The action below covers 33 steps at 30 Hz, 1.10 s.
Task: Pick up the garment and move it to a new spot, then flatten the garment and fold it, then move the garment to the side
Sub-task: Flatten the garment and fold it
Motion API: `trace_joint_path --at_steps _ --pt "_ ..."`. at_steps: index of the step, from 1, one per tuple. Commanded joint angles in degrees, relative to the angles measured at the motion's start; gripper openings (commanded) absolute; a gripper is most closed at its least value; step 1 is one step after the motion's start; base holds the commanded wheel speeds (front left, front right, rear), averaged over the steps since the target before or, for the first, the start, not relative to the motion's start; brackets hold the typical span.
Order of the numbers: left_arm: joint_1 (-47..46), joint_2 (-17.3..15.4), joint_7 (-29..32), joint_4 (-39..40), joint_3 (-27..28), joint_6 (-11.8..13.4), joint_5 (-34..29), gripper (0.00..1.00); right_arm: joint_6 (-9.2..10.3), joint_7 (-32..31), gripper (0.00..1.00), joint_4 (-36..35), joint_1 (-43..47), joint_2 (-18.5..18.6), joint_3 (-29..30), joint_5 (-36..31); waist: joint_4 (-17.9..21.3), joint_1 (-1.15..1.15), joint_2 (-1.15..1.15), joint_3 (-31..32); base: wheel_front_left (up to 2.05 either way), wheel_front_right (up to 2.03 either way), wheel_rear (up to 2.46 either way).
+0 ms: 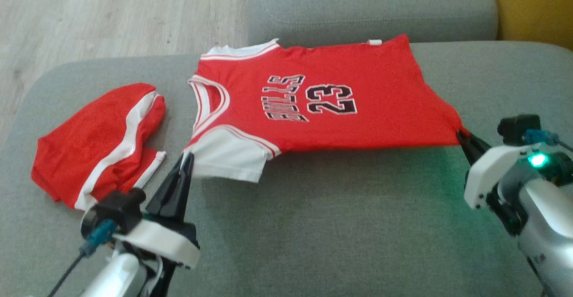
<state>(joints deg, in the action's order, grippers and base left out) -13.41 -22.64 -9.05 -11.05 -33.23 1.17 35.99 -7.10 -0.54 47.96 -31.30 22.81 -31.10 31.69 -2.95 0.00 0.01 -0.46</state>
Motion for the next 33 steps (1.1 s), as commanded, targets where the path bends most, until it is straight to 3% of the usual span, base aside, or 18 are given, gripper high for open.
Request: trace_joint_path --at_steps 1,6,14,25,33 --pt "-0.94 -2.12 0.12 3.01 2.17 0.83 0.11 0.0 -0.39 -0.53 0.0 -3.06 1.25 2.13 -0.5 1.14 0.08 0.0 -0.01 0.78 0.0 0.0 0.0" --pt "2.55 -2.88 0.95 6.75 1.33 2.51 -0.19 0.0 -0.39 -2.31 0.0 -8.57 6.4 4.33 0.77 2.34 0.19 0.0 -0.01 2.02 0.0 0.0 0.0" --pt "6.36 -3.62 2.47 11.83 0.32 4.57 -0.12 0.0 -0.39 -5.77 0.0 -17.01 13.94 4.12 6.92 0.78 0.78 0.0 -0.01 2.15 0.0 0.0 0.0" --pt "2.93 -4.44 3.21 11.47 0.88 4.95 -1.07 0.0 -0.39 -12.05 0.0 -26.17 16.25 0.96 15.09 -5.22 1.09 0.0 -0.01 -0.93 0.0 0.0 0.0" --pt "-3.15 -4.52 3.33 7.66 1.8 3.34 -1.3 0.0 -0.39 -15.51 0.0 -27.08 12.97 -1.73 18.92 -9.05 1.17 0.0 -0.01 -4.62 0.0 0.0 0.0"
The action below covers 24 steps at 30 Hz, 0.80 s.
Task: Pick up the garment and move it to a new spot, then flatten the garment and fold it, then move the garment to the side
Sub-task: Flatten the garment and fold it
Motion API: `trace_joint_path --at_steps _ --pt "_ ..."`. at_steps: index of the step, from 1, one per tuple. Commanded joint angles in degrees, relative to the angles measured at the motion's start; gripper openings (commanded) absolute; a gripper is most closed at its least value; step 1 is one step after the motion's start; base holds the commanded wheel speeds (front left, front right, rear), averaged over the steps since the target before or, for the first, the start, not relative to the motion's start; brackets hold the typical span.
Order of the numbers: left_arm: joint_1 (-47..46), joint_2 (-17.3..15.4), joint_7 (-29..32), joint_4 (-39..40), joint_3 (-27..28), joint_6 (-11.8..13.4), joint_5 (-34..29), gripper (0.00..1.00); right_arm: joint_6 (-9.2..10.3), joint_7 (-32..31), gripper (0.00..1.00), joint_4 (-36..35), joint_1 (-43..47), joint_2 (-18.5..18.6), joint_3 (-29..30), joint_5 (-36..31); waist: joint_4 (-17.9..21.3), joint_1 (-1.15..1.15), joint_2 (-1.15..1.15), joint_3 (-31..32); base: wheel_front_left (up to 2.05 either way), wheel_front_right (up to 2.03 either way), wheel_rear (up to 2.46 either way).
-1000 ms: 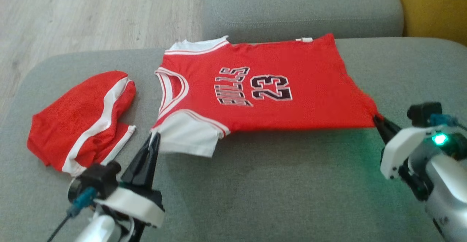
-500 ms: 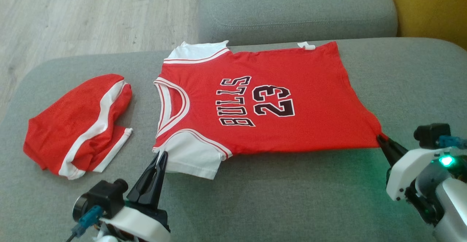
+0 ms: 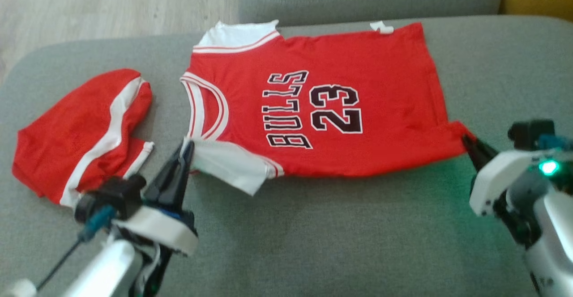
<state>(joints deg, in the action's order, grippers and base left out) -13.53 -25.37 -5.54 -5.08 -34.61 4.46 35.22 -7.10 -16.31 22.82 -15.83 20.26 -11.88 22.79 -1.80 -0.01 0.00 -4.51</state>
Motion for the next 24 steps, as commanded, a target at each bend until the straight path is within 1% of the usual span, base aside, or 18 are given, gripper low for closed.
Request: trace_joint_path --at_steps 1,5,10,18,19,24 --pt "-4.16 -1.84 -0.11 0.91 3.19 -0.27 -0.76 0.0 -0.39 -0.16 0.0 -1.69 -3.19 0.4 0.13 -0.59 -0.02 0.01 0.0 -1.05 0.0 0.0 0.0" --pt "-8.9 -1.58 0.37 -2.74 3.0 -1.95 -1.24 0.0 -0.39 -2.03 0.0 0.5 -6.27 -1.58 2.38 -1.68 -0.16 0.01 0.0 -2.81 0.0 0.0 0.0" --pt "-15.16 -1.01 0.59 -8.79 2.86 -4.22 -1.69 0.0 -0.39 -3.26 0.0 4.9 -10.65 -3.56 4.79 -4.04 -0.13 0.01 0.0 -4.63 0.0 0.0 0.0" --pt "-24.21 0.58 1.33 -19.7 1.74 -7.42 -2.57 0.0 -0.39 -2.08 0.0 11.53 -16.63 -5.36 4.24 -7.15 0.03 0.01 0.0 -6.72 0.0 0.0 0.0" --pt "-26.38 0.92 1.49 -22.39 1.31 -8.03 -2.96 0.0 -0.39 -1.76 0.0 12.94 -17.99 -5.67 4.02 -7.47 0.2 0.01 0.0 -7.4 0.0 0.0 0.0" --pt "-31.53 1.91 2.86 -28.84 -0.51 -9.68 -3.77 0.0 -0.39 -0.61 0.0 16.37 -21.37 -6.0 3.36 -8.41 0.76 0.01 0.0 -9.4 0.0 0.0 0.0"
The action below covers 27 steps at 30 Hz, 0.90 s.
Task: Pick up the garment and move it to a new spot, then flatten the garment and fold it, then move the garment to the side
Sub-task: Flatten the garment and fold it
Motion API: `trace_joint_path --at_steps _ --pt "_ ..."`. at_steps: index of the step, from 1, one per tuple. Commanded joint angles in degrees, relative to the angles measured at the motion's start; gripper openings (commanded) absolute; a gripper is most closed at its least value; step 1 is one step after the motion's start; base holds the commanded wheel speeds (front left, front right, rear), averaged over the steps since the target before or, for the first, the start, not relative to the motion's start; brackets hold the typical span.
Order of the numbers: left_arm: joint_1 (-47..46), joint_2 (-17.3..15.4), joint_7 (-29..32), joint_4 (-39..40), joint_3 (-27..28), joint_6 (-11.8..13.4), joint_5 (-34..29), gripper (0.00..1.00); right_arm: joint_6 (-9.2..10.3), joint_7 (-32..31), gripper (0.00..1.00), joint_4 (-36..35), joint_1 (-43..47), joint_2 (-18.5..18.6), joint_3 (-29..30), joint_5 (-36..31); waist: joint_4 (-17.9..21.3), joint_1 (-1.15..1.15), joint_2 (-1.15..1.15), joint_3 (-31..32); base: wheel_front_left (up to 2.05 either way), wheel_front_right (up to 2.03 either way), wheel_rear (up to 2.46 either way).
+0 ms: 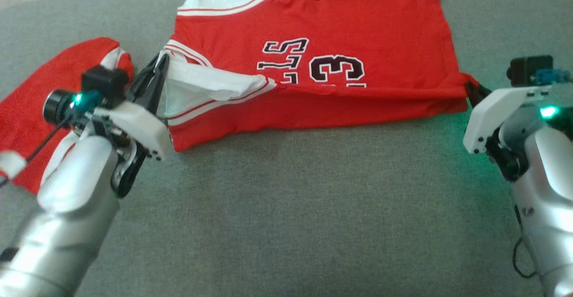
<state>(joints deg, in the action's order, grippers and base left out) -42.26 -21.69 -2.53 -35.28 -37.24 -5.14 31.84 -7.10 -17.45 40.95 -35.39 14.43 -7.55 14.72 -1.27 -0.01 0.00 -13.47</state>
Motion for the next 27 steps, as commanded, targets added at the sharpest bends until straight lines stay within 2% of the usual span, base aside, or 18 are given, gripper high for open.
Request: trace_joint_path --at_steps 1,7,8,9,10,11,12,16,21,27 --pt "-3.78 -1.7 0.13 0.07 1.78 -0.23 -0.71 0.0 -0.39 0.88 0.0 -1.12 -2.5 -0.3 -1.14 -0.54 0.39 0.01 0.0 -0.92 0.0 0.0 0.0" --pt "-8.25 -0.4 0.5 -6.97 1.05 0.0 -1.52 0.0 -0.39 3.31 0.0 2.73 -5.95 -1.48 -1.93 -1.6 0.83 0.01 0.0 -3.1 0.0 0.0 0.0" --pt "-8.72 -0.2 0.56 -8.05 0.88 0.07 -1.68 0.0 -0.39 4.26 0.31 3.15 -6.48 -1.57 -2.18 -1.95 0.81 0.01 0.0 -3.31 0.0 0.0 0.0" --pt "-9.07 0.09 0.77 -9.16 0.81 0.09 -1.61 0.0 -0.39 5.09 1.0 3.7 -6.93 -1.73 -2.18 -2.11 0.79 0.01 0.0 -3.45 0.0 0.0 0.0" --pt "-9.35 0.41 1.03 -10.19 0.72 0.05 -1.48 0.0 -0.39 5.68 1.0 4.4 -7.34 -1.9 -2.1 -2.18 0.74 0.01 0.0 -3.55 0.0 0.0 0.0" --pt "-9.67 0.74 0.83 -10.95 0.75 0.06 -1.36 0.35 -0.39 6.36 1.0 4.97 -7.74 -1.99 -2.19 -2.3 0.66 0.01 0.0 -3.61 0.0 0.0 0.0" --pt "-9.98 1.04 0.22 -11.52 0.83 0.13 -1.31 1.0 -0.39 7.09 1.0 5.52 -8.17 -1.98 -2.11 -2.42 0.58 0.01 0.0 -3.65 0.0 0.0 0.0" --pt "-10.63 1.99 -1.95 -13.04 1.01 0.36 -1.2 1.0 -0.39 10.26 1.0 6.67 -9.3 -1.65 -1.18 -2.77 0.17 0.01 0.0 -3.3 0.0 0.0 0.0" --pt "-10.82 3.81 -8.9 -13.22 3.53 2.36 0.27 1.0 -0.39 18.53 1.0 5.61 -9.34 -2.28 0.72 -1.67 -0.56 0.01 0.0 -1.16 0.0 0.0 0.0" --pt "-5.75 5.96 -12.38 -5.42 10.27 5.08 3.23 1.0 -0.39 28.38 1.0 -0.25 -5.35 -5.11 4.14 -0.06 -0.9 0.01 0.0 2.83 0.0 0.0 0.0"
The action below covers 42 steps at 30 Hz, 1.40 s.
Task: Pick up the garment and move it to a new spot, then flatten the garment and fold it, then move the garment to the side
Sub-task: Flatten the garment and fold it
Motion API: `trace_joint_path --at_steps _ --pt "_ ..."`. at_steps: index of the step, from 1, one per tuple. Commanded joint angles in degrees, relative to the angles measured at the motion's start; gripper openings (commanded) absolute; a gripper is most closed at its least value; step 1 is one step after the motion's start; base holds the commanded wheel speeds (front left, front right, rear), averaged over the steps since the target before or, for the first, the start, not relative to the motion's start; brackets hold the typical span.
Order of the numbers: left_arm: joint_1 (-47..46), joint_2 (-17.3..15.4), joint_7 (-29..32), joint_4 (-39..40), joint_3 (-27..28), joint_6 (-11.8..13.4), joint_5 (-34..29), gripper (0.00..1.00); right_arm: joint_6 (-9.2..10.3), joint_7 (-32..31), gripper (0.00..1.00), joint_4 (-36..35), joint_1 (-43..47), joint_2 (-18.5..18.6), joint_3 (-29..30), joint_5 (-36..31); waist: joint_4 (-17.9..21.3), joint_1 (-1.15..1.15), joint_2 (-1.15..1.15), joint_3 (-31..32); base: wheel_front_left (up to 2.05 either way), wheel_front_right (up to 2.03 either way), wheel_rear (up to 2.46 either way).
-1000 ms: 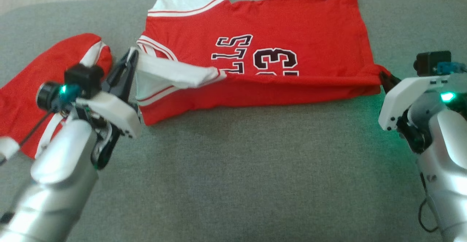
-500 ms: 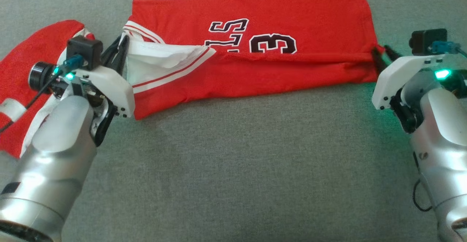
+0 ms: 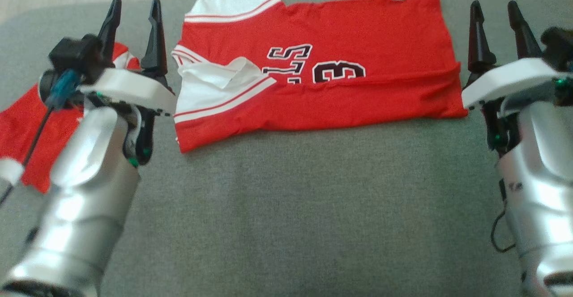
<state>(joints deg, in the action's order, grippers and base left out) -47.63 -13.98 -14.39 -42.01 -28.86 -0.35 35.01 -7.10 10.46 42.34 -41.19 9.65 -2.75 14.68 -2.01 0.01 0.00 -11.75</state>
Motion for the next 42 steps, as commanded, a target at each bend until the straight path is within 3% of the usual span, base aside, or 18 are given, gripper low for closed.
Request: trace_joint_path --at_steps 1,7,14,25,30,42 --pt "1.29 -1.49 -0.55 4.39 3.55 0.91 -0.17 1.0 -0.39 1.32 1.0 -3.04 1.55 -1.06 0.01 -0.18 -0.14 -0.01 0.0 1.73 0.0 0.0 0.0" --pt "16.18 1.9 -0.59 20.47 11.68 3.68 -3.8 1.0 -0.39 3.8 1.0 -12.59 10.68 -5.36 4.9 -0.92 0.05 -0.01 0.0 5.07 0.0 0.0 0.0" --pt "29.84 6.01 -0.6 27.41 14.31 3.12 -8.99 1.0 -0.39 4.39 1.0 -19.35 23.13 -6.73 6.93 -3.06 0.57 -0.01 0.0 7.49 0.0 0.0 0.0" --pt "36.18 9.04 -0.61 23.9 17.23 2.31 -12.99 1.0 -0.39 4.52 1.0 -20.53 28.75 -6.76 6.07 -2.81 1.72 -0.01 0.0 7.88 0.0 0.0 0.0" --pt "33.99 9.26 -0.18 18.9 17.16 1.92 -13.42 1.0 -0.39 4.52 1.0 -21.3 27.9 -6.77 5.86 -2.87 1.96 -0.01 0.0 6.67 0.0 0.0 0.0" --pt "23.16 7.52 7.53 4.6 16.66 1.66 -13.05 1.0 -0.39 4.53 1.0 -22.43 24.35 -6.77 3.44 -3.04 4.21 -0.01 0.0 1.51 0.0 0.0 0.0"
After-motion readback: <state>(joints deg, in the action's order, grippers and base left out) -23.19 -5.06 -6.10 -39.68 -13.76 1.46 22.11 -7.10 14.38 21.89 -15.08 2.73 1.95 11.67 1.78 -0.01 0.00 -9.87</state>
